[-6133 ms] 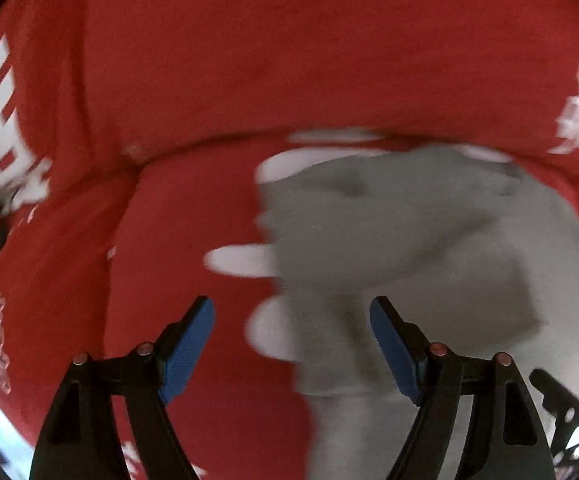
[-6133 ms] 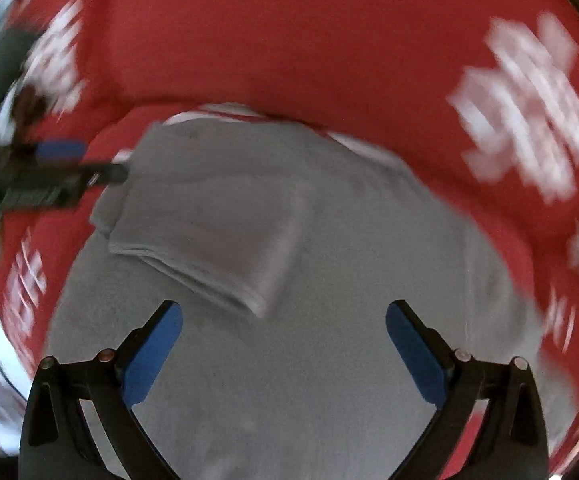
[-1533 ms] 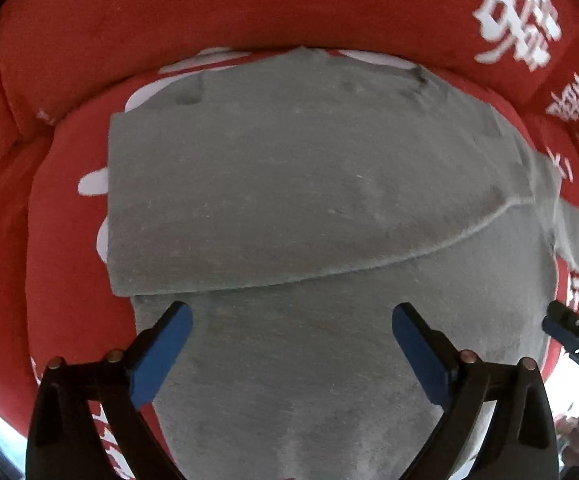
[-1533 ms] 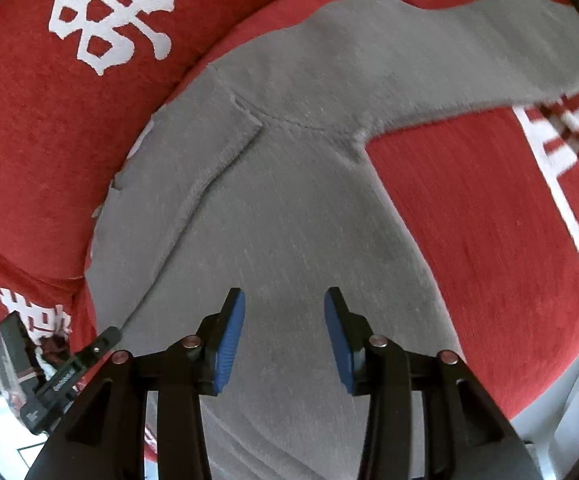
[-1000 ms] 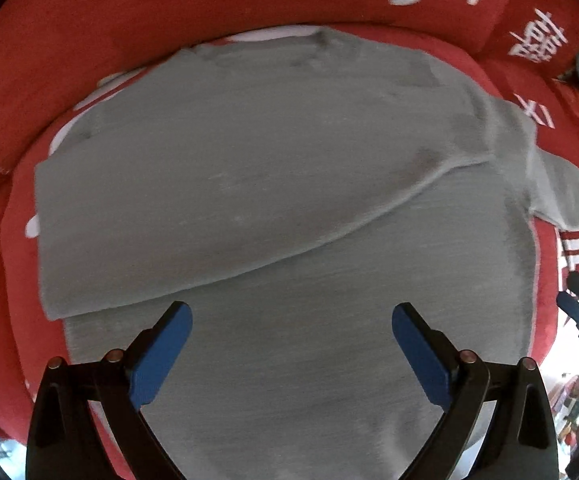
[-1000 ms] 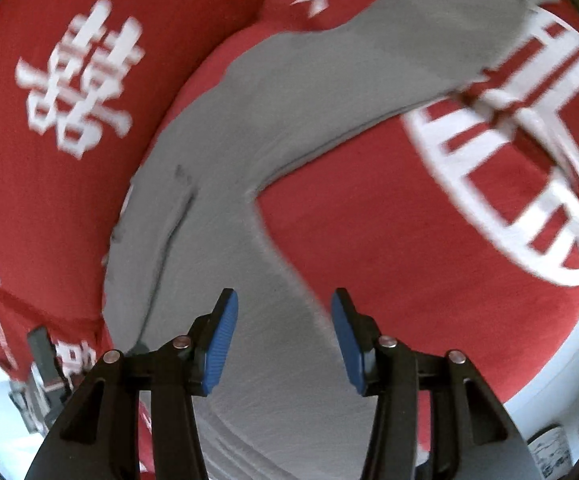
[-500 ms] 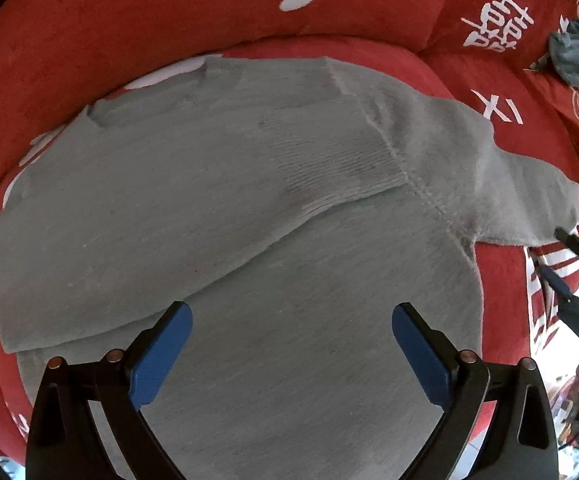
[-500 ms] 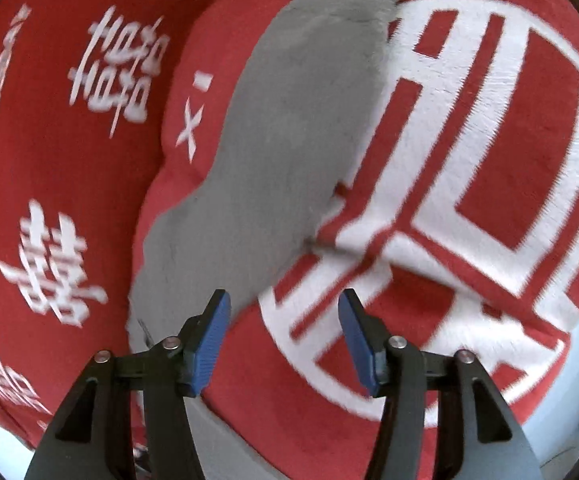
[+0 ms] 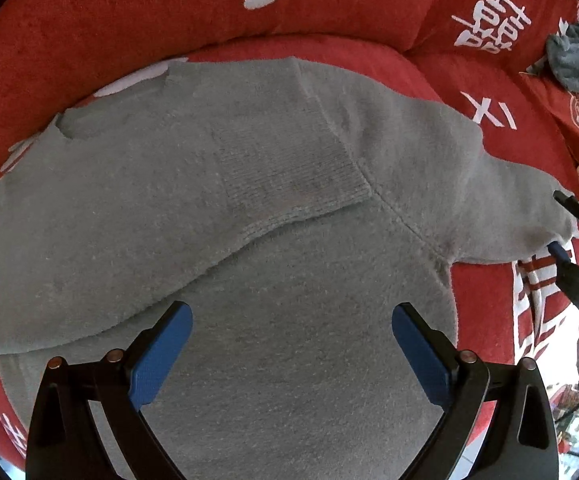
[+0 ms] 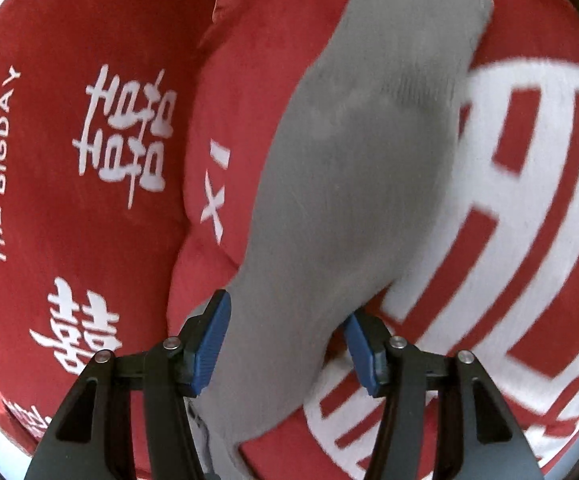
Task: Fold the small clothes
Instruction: 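Grasp the other sleeve with the right tool and lift it, then lay the held sleeve across the sweatshirt body, open right tool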
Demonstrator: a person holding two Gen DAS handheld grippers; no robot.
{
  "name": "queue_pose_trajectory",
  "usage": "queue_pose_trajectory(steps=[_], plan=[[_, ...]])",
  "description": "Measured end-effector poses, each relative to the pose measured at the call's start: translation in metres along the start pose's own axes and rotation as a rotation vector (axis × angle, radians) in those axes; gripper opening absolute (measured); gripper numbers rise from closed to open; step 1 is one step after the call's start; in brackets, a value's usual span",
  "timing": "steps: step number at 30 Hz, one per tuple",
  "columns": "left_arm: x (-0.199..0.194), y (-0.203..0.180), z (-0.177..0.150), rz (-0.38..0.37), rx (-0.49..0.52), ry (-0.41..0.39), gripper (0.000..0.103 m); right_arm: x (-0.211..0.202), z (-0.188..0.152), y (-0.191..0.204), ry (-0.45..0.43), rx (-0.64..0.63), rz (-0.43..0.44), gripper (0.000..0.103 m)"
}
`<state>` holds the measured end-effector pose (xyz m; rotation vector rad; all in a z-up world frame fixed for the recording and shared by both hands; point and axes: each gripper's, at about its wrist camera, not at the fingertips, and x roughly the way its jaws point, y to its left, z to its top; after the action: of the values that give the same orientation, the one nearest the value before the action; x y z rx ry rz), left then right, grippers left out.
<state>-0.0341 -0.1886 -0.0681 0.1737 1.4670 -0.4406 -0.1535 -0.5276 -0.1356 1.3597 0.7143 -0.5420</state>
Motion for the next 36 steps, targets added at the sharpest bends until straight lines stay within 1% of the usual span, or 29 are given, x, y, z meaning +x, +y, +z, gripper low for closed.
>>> queue_pose_trajectory(steps=[1, 2, 3, 4, 5, 7, 10, 12, 15, 17, 19, 21, 23, 24, 26, 27, 29, 31, 33, 34, 35, 36], plan=[[-0.001, 0.001, 0.0, -0.005, 0.001, -0.001, 0.1, 0.0, 0.003, -0.003, -0.005, 0.024, 0.004, 0.06], [-0.002, 0.001, 0.0, -0.006, 0.003, -0.003, 0.1, 0.001, 0.004, -0.007, -0.003, 0.053, 0.015, 0.057], [-0.002, 0.002, 0.0, -0.004, 0.005, -0.005, 0.1, 0.002, 0.005, -0.01, 0.003, 0.088, 0.029, 0.04], [-0.003, 0.003, 0.001, 0.002, 0.005, -0.006, 0.1, 0.004, 0.005, -0.013, 0.01, 0.117, 0.048, 0.026], [-0.004, 0.007, 0.0, 0.008, 0.002, -0.006, 0.1, 0.004, 0.004, -0.013, 0.012, 0.132, 0.065, 0.008], [-0.006, 0.015, 0.002, -0.006, -0.014, -0.004, 0.1, 0.004, 0.001, -0.006, 0.015, 0.113, 0.106, 0.007], [-0.011, 0.03, 0.002, -0.021, -0.032, -0.01, 0.1, 0.004, -0.005, 0.021, 0.047, 0.029, 0.158, 0.007], [-0.017, 0.043, 0.003, -0.015, -0.05, -0.029, 0.1, 0.005, -0.013, 0.046, 0.072, -0.044, 0.184, 0.007], [-0.028, 0.068, -0.002, 0.003, -0.086, -0.061, 0.1, 0.012, -0.033, 0.094, 0.115, -0.167, 0.226, 0.007], [-0.034, 0.085, -0.006, 0.034, -0.108, -0.081, 0.1, 0.021, -0.054, 0.128, 0.154, -0.25, 0.259, 0.007], [-0.039, 0.101, -0.01, 0.05, -0.129, -0.091, 0.1, 0.031, -0.082, 0.163, 0.198, -0.353, 0.292, 0.007], [-0.042, 0.119, -0.016, 0.06, -0.16, -0.095, 0.1, 0.042, -0.118, 0.201, 0.251, -0.482, 0.321, 0.007], [-0.047, 0.138, -0.024, 0.083, -0.196, -0.108, 0.1, 0.052, -0.154, 0.228, 0.303, -0.6, 0.338, 0.007], [-0.049, 0.146, -0.027, 0.094, -0.212, -0.113, 0.1, 0.06, -0.179, 0.244, 0.344, -0.676, 0.339, 0.007], [-0.052, 0.166, -0.036, 0.106, -0.259, -0.12, 0.1, 0.072, -0.22, 0.259, 0.414, -0.786, 0.324, 0.007], [-0.053, 0.175, -0.039, 0.11, -0.279, -0.12, 0.1, 0.081, -0.249, 0.265, 0.452, -0.867, 0.297, 0.007], [-0.056, 0.197, -0.049, 0.117, -0.316, -0.114, 0.1, 0.097, -0.287, 0.267, 0.505, -0.964, 0.224, 0.007], [-0.056, 0.212, -0.056, 0.121, -0.344, -0.107, 0.1, 0.119, -0.323, 0.256, 0.57, -1.03, 0.13, 0.007], [-0.058, 0.226, -0.062, 0.128, -0.362, -0.107, 0.1, 0.139, -0.343, 0.24, 0.631, -1.045, 0.043, 0.011], [-0.059, 0.23, -0.063, 0.128, -0.37, -0.108, 0.1, 0.149, -0.35, 0.229, 0.653, -1.043, -0.026, 0.011], [-0.061, 0.237, -0.065, 0.125, -0.379, -0.11, 0.1, 0.154, -0.353, 0.222, 0.661, -1.042, -0.077, 0.011], [-0.062, 0.243, -0.068, 0.122, -0.388, -0.111, 0.1, 0.157, -0.354, 0.215, 0.668, -1.034, -0.123, 0.014]])
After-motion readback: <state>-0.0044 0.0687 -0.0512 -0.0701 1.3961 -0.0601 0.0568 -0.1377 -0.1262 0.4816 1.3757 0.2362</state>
